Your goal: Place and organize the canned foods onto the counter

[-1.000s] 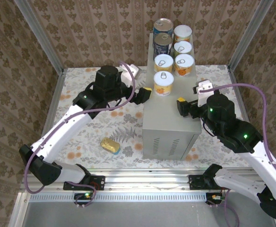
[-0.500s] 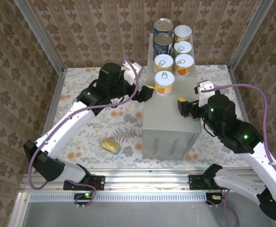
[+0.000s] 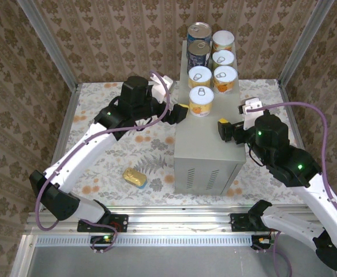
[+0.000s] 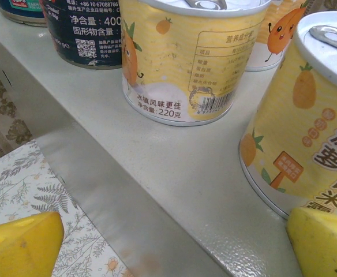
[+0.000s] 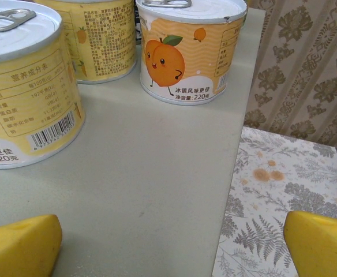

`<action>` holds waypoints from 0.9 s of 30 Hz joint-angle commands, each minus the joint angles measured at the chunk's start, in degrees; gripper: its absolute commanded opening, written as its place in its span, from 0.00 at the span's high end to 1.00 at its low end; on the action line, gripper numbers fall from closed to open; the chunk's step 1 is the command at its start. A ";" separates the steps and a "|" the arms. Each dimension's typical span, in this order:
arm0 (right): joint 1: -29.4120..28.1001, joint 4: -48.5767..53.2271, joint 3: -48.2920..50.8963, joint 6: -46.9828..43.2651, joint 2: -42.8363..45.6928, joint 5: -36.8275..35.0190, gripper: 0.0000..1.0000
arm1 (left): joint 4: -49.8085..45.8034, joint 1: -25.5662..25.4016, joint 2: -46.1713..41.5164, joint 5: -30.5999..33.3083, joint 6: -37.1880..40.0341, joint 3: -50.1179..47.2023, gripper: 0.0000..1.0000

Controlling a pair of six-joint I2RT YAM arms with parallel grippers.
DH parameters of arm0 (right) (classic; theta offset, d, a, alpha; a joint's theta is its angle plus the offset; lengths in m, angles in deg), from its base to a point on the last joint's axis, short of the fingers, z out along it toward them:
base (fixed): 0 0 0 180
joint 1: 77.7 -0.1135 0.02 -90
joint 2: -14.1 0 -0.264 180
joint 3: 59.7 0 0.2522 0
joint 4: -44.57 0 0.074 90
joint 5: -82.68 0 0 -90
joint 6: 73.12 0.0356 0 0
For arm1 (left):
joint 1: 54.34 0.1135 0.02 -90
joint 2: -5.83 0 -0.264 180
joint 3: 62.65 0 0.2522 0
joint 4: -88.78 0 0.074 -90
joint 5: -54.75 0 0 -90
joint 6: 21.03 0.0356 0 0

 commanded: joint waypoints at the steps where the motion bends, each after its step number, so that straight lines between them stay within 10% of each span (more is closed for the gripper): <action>1: 0.66 -1.28 -0.07 1.41 -0.82 0.64 0.00 | -0.54 0.87 -0.46 0.44 -1.05 -0.45 0.00; 27: 3.10 -4.26 -1.43 2.40 -7.54 1.61 0.00 | 0.22 2.07 0.64 -1.31 -1.29 -0.23 0.00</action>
